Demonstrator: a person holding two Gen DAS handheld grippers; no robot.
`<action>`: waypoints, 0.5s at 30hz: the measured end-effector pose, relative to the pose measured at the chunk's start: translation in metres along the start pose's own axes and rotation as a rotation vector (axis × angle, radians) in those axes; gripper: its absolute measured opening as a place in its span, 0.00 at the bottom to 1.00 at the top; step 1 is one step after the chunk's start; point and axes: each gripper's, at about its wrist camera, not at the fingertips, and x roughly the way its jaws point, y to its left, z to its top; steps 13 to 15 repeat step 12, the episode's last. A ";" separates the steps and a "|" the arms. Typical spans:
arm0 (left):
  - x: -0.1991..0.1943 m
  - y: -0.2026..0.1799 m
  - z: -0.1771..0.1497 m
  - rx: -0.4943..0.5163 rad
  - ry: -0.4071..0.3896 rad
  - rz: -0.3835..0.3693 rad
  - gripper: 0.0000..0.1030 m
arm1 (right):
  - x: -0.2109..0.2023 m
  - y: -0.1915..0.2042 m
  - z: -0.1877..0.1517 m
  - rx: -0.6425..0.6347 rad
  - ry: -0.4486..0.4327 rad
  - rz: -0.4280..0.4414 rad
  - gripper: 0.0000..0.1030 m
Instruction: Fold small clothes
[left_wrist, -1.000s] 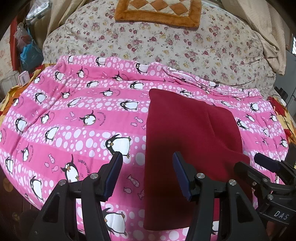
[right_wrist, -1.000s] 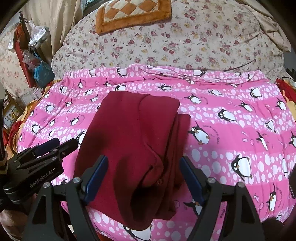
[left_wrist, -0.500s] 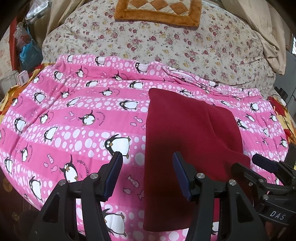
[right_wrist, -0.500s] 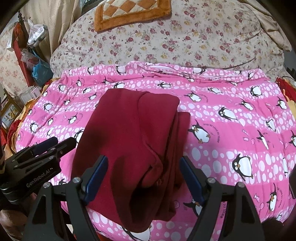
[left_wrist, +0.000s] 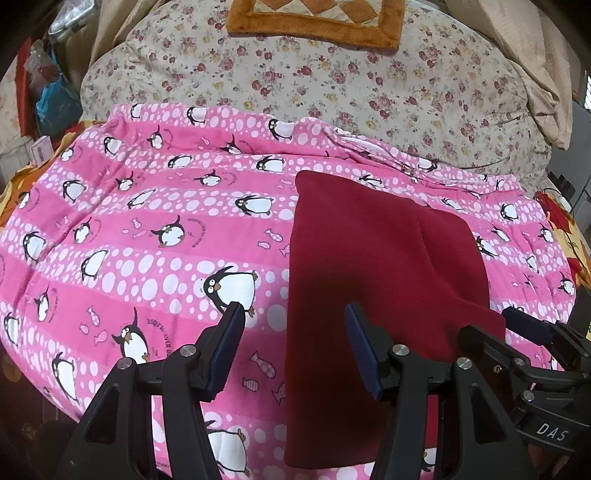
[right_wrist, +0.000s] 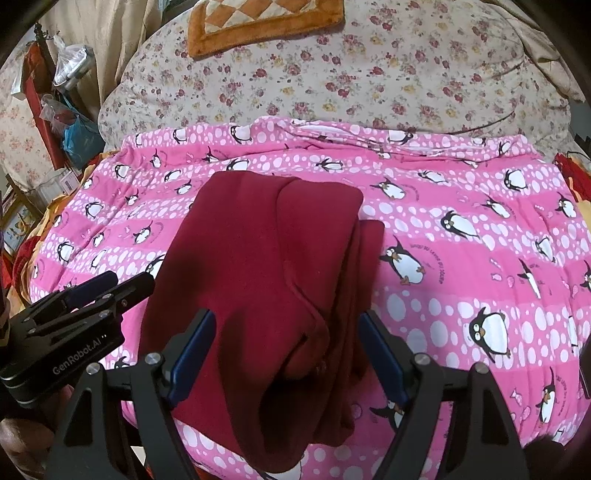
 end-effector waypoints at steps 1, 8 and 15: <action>0.001 0.001 0.000 -0.004 0.002 -0.002 0.35 | 0.001 0.000 0.000 0.000 0.001 -0.001 0.80; 0.011 0.012 0.007 -0.016 0.013 -0.018 0.35 | -0.001 -0.004 0.005 -0.003 -0.014 -0.003 0.80; 0.017 0.032 0.019 -0.041 0.000 0.005 0.35 | -0.007 -0.026 0.019 0.010 -0.048 -0.050 0.80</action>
